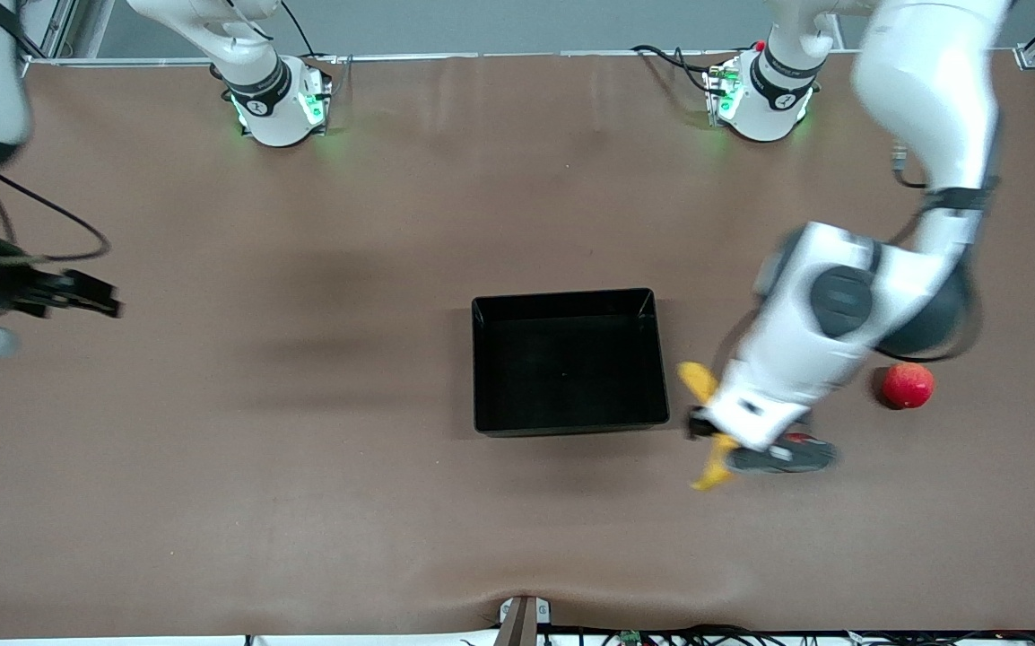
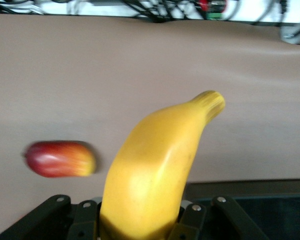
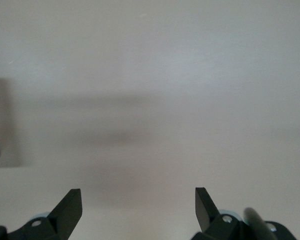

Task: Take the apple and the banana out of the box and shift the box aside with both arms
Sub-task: 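Lower the banana with the left gripper while the right gripper reaches the tray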

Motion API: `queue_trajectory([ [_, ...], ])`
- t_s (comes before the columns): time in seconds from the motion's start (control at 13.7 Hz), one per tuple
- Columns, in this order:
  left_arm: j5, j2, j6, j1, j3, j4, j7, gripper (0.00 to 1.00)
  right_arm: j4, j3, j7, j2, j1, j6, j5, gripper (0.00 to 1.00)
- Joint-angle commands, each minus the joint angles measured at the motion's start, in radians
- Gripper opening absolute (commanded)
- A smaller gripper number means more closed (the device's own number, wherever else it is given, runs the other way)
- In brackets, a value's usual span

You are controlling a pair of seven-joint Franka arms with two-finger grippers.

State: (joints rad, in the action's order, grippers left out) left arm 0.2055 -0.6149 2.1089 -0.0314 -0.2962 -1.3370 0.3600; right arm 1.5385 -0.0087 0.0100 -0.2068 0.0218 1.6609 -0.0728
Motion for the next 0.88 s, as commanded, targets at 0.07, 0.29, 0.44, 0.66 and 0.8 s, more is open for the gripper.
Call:
queue_trajectory([
  [0.07, -0.035, -0.002, -0.012, 0.161, -0.008, -0.028, -0.247, 0.00, 0.002, -0.004, -0.128, -0.074, 0.142, 0.110, -0.073, 1.00],
  [0.29, -0.040, -0.060, 0.003, 0.269, -0.008, -0.027, -0.448, 0.00, -0.001, -0.004, -0.304, -0.166, 0.278, 0.282, -0.073, 1.00],
  [0.44, -0.041, -0.095, 0.049, 0.313, -0.006, -0.025, -0.478, 0.00, -0.005, -0.004, -0.340, -0.245, 0.360, 0.409, -0.077, 1.00],
  [0.66, -0.043, -0.189, 0.126, 0.360, -0.006, -0.025, -0.501, 0.00, -0.021, -0.002, -0.386, -0.344, 0.432, 0.560, -0.122, 1.00],
  [0.8, -0.043, -0.247, 0.155, 0.360, -0.001, -0.022, -0.501, 0.00, -0.035, -0.004, -0.429, -0.390, 0.475, 0.603, -0.180, 1.00],
])
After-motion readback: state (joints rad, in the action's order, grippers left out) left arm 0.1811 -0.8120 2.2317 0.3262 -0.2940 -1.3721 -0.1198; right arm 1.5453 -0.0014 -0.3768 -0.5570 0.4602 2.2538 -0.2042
